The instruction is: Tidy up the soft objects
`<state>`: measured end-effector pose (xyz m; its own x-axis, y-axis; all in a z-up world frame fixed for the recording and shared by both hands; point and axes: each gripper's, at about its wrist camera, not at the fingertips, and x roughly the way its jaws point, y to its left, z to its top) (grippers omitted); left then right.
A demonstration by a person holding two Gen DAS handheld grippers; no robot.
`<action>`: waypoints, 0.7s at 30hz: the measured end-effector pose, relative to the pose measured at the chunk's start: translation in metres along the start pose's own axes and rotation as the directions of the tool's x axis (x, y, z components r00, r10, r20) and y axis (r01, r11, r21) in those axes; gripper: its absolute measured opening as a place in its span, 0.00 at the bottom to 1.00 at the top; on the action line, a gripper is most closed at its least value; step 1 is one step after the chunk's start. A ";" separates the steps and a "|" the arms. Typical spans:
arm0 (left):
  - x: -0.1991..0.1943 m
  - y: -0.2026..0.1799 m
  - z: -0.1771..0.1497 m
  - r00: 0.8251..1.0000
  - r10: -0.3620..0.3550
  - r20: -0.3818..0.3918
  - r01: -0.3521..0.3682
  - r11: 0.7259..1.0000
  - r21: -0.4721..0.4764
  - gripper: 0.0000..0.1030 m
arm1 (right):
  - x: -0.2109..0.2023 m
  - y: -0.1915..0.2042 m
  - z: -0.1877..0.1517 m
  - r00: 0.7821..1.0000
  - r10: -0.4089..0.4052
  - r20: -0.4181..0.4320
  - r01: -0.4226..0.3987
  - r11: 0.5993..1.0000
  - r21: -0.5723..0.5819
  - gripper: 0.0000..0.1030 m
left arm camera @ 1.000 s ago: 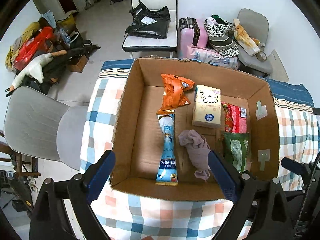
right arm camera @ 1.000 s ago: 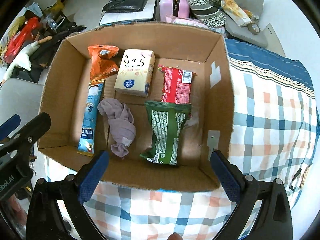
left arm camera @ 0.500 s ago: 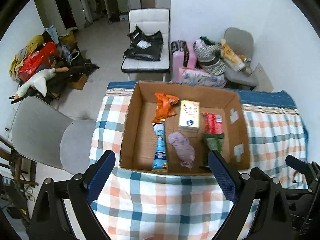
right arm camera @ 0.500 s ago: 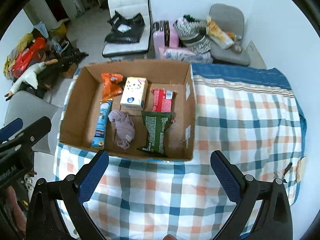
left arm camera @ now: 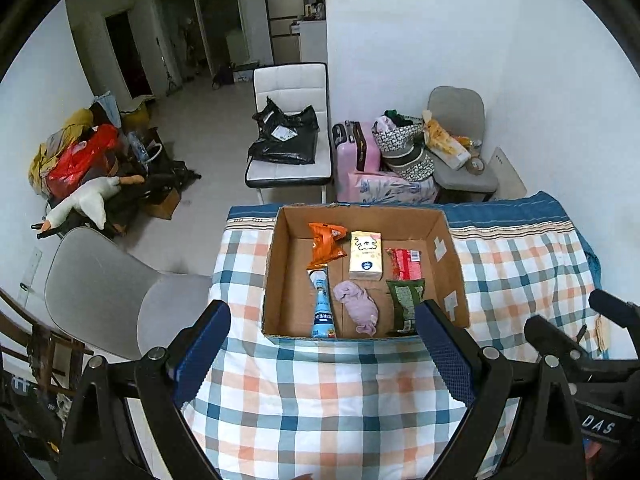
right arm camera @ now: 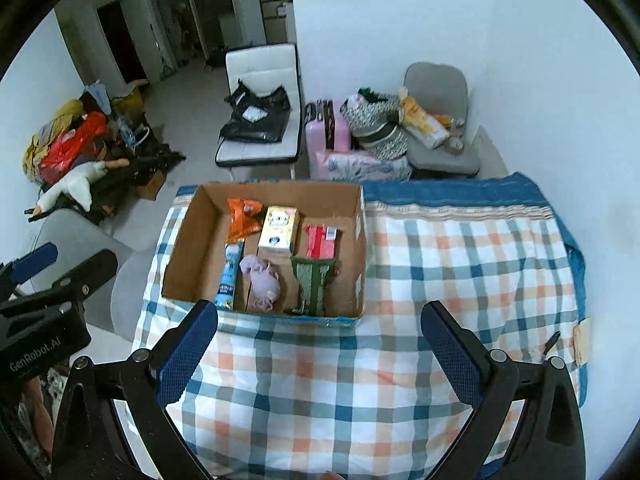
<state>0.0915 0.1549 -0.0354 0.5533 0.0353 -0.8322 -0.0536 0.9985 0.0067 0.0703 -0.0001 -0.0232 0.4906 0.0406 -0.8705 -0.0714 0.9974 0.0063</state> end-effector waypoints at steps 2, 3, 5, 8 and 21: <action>-0.007 -0.001 -0.001 1.000 0.000 0.007 0.000 1.000 0.002 0.92 | -0.010 -0.001 0.001 1.000 -0.002 0.016 0.002 1.000 0.005 1.00; -0.010 -0.001 -0.002 1.000 0.001 0.010 -0.001 1.000 0.001 0.92 | -0.015 -0.002 0.001 1.000 0.000 0.023 0.000 1.000 0.006 1.00; -0.017 -0.001 -0.003 1.000 -0.003 0.015 0.003 1.000 -0.002 0.92 | -0.025 -0.002 0.001 0.999 -0.002 0.034 0.002 1.000 0.007 1.00; -0.023 -0.002 -0.005 1.000 -0.005 0.016 0.005 1.000 -0.006 0.92 | -0.037 -0.002 0.000 0.999 -0.003 0.046 0.003 1.000 0.004 1.00; -0.036 -0.006 -0.006 0.999 -0.007 0.039 0.007 1.000 -0.005 0.92 | -0.055 -0.005 -0.006 0.998 -0.032 0.060 0.032 0.999 0.013 1.00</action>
<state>0.0675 0.1469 -0.0087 0.5860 0.0302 -0.8097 -0.0540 0.9985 -0.0019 0.0386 -0.0073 0.0214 0.5440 0.0119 -0.8390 -0.0445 0.9989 -0.0146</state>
